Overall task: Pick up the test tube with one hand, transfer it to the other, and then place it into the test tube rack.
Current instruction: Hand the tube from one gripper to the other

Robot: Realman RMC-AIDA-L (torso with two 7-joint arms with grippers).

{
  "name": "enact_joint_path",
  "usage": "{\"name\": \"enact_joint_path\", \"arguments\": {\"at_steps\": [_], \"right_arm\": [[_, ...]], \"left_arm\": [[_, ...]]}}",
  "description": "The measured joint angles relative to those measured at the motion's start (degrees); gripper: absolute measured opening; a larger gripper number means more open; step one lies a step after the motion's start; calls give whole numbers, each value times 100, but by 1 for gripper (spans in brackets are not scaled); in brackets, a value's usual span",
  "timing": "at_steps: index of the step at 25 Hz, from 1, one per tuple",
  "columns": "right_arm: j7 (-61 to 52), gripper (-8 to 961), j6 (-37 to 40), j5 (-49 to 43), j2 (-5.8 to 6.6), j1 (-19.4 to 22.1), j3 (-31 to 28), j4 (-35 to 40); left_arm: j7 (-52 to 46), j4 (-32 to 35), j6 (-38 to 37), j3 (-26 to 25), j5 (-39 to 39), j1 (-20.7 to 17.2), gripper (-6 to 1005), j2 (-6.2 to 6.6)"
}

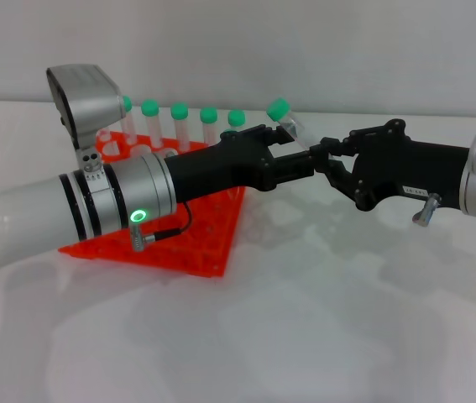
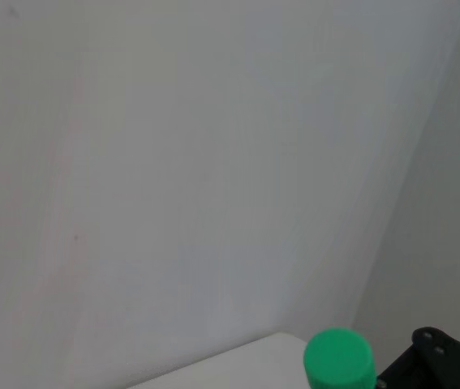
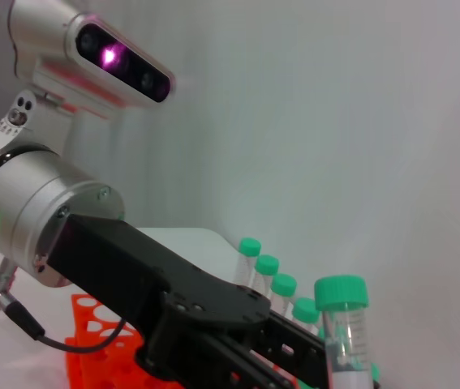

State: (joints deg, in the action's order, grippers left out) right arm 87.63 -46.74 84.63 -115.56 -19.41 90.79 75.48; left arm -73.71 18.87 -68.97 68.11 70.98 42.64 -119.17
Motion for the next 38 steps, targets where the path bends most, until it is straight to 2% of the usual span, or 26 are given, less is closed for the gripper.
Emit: {"name": "enact_joint_path", "arguments": {"at_steps": [13, 15, 38], "right_arm": [[66, 191, 76, 2, 4, -2, 86, -109], [94, 191, 85, 2, 2, -2, 99, -128], [395, 191, 214, 153, -1, -11, 283, -149]], "left_arm": [[168, 6, -45, 0, -24, -33, 597, -11], [187, 6, -48, 0, -30, -36, 480, -10], [387, -41, -56, 0, -144, -76, 393, -35]]}}
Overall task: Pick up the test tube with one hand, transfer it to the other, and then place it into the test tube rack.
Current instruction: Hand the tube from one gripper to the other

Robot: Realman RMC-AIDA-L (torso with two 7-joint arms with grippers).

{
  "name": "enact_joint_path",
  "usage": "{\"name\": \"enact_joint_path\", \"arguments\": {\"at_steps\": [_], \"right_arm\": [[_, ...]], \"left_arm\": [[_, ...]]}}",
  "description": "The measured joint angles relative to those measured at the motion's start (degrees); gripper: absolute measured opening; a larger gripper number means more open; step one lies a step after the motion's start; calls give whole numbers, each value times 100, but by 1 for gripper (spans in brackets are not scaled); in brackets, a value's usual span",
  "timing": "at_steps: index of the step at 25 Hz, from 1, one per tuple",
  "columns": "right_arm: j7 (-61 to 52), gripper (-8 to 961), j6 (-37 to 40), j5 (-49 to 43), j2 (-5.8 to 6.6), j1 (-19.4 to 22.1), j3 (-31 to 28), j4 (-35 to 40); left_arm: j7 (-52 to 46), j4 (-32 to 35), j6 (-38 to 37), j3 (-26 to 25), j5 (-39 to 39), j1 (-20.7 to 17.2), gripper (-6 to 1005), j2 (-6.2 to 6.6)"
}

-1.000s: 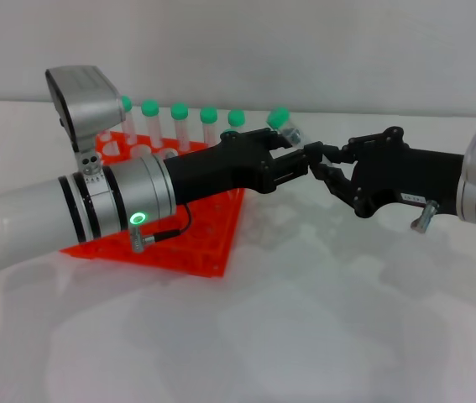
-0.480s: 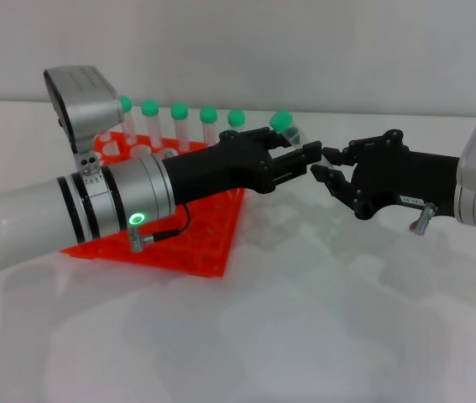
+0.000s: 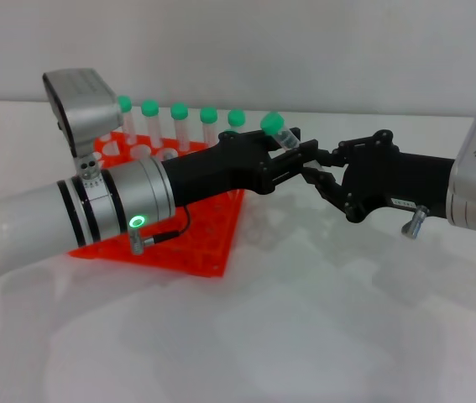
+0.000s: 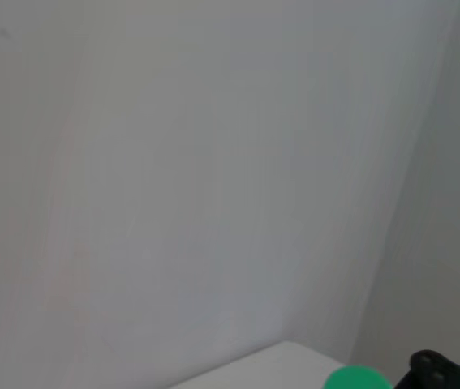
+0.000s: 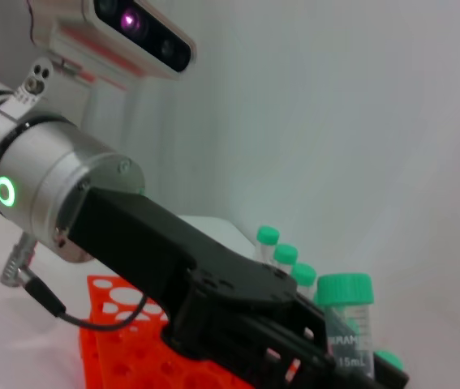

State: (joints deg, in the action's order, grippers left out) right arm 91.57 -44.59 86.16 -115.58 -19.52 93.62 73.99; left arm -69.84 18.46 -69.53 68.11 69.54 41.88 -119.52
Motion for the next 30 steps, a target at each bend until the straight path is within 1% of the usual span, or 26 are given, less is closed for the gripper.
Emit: {"name": "enact_joint_path", "arguments": {"at_steps": [10, 12, 17, 19, 23, 27, 30], "right_arm": [[54, 191, -19, 71, 1, -38, 26, 60], [54, 191, -35, 80, 3, -40, 31, 77], [85, 189, -61, 92, 7, 3, 43, 85], [104, 186, -81, 107, 7, 25, 44, 90], [98, 182, -118, 110, 19, 69, 29, 91], [67, 179, -121, 83, 32, 124, -16, 61], [36, 213, -89, 47, 39, 149, -136, -27]], "left_arm": [[205, -16, -14, 32, -239, -167, 338, -17], [206, -17, -14, 173, -333, -191, 330, -18], [307, 2, -39, 616, -786, -259, 275, -18], [415, 17, -115, 713, -965, -320, 253, -18], [507, 36, -324, 748, -1167, -403, 209, -18], [557, 53, -472, 750, -1204, -424, 211, -18], [603, 55, -564, 754, -1205, -447, 210, -18]]}}
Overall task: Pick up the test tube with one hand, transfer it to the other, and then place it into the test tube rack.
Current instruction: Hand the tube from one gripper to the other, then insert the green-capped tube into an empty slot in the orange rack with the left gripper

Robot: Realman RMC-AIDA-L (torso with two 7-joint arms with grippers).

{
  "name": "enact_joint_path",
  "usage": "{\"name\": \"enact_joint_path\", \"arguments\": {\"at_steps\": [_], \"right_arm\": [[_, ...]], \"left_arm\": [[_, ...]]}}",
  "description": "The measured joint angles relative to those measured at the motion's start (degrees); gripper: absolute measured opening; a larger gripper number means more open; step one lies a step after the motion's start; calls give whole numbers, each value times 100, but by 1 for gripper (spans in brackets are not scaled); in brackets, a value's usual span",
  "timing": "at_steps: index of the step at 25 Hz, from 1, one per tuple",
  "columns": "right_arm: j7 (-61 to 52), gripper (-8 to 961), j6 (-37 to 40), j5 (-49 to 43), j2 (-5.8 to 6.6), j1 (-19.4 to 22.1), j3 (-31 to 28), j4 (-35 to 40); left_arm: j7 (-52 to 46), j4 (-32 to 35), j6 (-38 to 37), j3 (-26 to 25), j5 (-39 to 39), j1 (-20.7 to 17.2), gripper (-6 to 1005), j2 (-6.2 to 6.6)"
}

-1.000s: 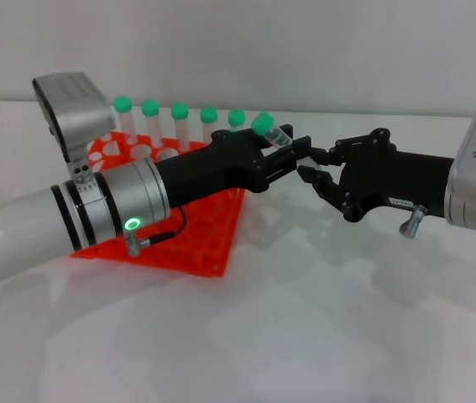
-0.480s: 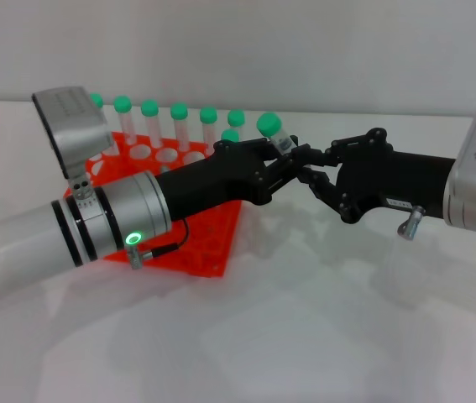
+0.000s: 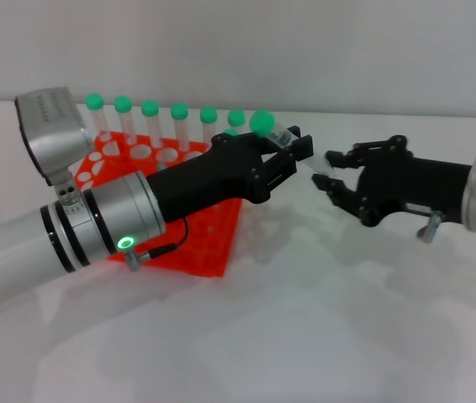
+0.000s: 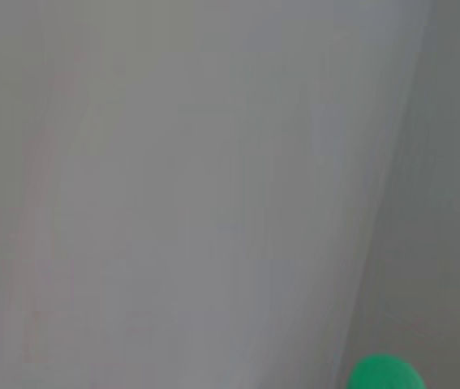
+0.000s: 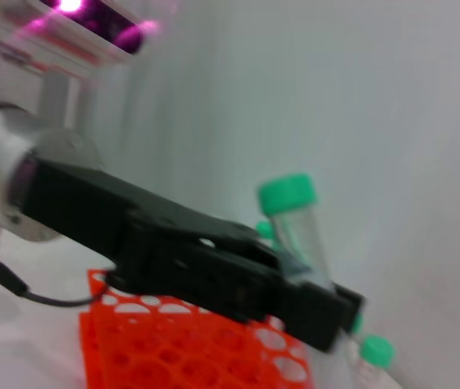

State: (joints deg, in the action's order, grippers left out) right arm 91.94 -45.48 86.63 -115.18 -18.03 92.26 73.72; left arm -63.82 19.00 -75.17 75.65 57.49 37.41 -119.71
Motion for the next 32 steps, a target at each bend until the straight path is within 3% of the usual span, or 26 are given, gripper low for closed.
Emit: {"name": "enact_joint_path", "arguments": {"at_steps": [2, 10, 21, 26, 32], "right_arm": [[-44, 235, 20, -16, 3, 7, -225, -160], [-43, 517, -2, -19, 4, 15, -1092, -834], [-13, 827, -45, 29, 20, 153, -1613, -1308], [-43, 820, -48, 34, 18, 159, -1602, -1364], [-57, 819, -49, 68, 9, 150, -1569, -1383]], "left_arm": [[48, 15, -44, 0, -8, -23, 209, 0], [133, 520, -18, -42, -11, -453, 209, 28], [330, 1804, 123, -140, -9, -1696, 209, 52], [347, 2051, 382, -159, -229, -2161, 209, 43], [331, 2029, 746, -452, -303, -2311, 209, 57]]}}
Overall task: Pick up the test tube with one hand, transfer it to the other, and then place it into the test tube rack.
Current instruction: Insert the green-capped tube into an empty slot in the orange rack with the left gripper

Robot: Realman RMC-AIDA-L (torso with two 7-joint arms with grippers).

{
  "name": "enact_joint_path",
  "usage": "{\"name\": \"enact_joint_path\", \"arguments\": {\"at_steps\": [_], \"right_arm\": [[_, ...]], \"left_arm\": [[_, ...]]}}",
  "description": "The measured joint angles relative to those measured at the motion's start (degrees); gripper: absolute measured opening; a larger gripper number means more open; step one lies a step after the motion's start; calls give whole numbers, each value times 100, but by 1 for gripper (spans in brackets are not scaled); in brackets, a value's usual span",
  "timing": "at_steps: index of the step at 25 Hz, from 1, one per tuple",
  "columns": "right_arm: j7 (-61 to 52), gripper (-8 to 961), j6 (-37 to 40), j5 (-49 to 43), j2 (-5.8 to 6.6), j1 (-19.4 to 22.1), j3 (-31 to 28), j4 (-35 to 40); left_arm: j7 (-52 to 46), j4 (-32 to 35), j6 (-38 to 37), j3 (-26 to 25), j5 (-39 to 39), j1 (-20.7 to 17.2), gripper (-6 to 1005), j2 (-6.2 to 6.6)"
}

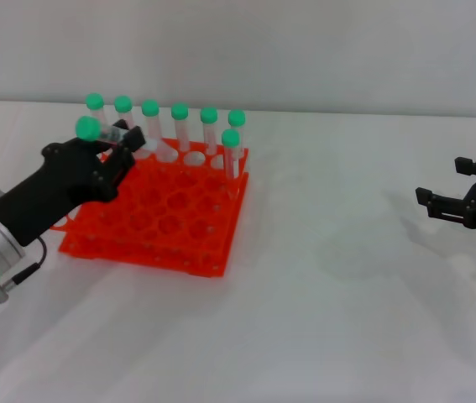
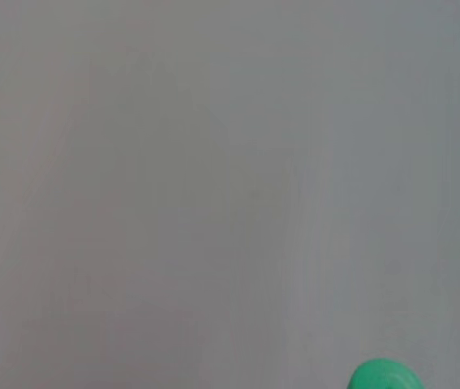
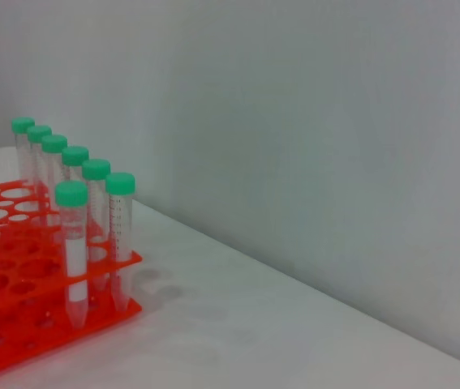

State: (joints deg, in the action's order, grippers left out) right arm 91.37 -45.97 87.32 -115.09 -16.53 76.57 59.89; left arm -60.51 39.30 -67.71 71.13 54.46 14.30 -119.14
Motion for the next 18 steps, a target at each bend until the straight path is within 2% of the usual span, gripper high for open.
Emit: {"name": "enact_joint_path", "arguments": {"at_steps": [5, 8, 12, 18], "right_arm": [[-2, 818, 0, 57, -6, -53, 10, -65], [-3, 818, 1, 57, -5, -58, 10, -67], [0, 818, 31, 74, -5, -94, 7, -114], [52, 817, 66, 121, -11, -244, -32, -300]], "left_arm": [[-191, -9, 583, -73, 0, 154, 208, 9], [-373, -18, 996, -74, 53, 370, 208, 37], [-544, -24, 1227, -74, 166, 546, 208, 51], [-1287, -272, 1639, -72, 803, 1151, 208, 62]]}}
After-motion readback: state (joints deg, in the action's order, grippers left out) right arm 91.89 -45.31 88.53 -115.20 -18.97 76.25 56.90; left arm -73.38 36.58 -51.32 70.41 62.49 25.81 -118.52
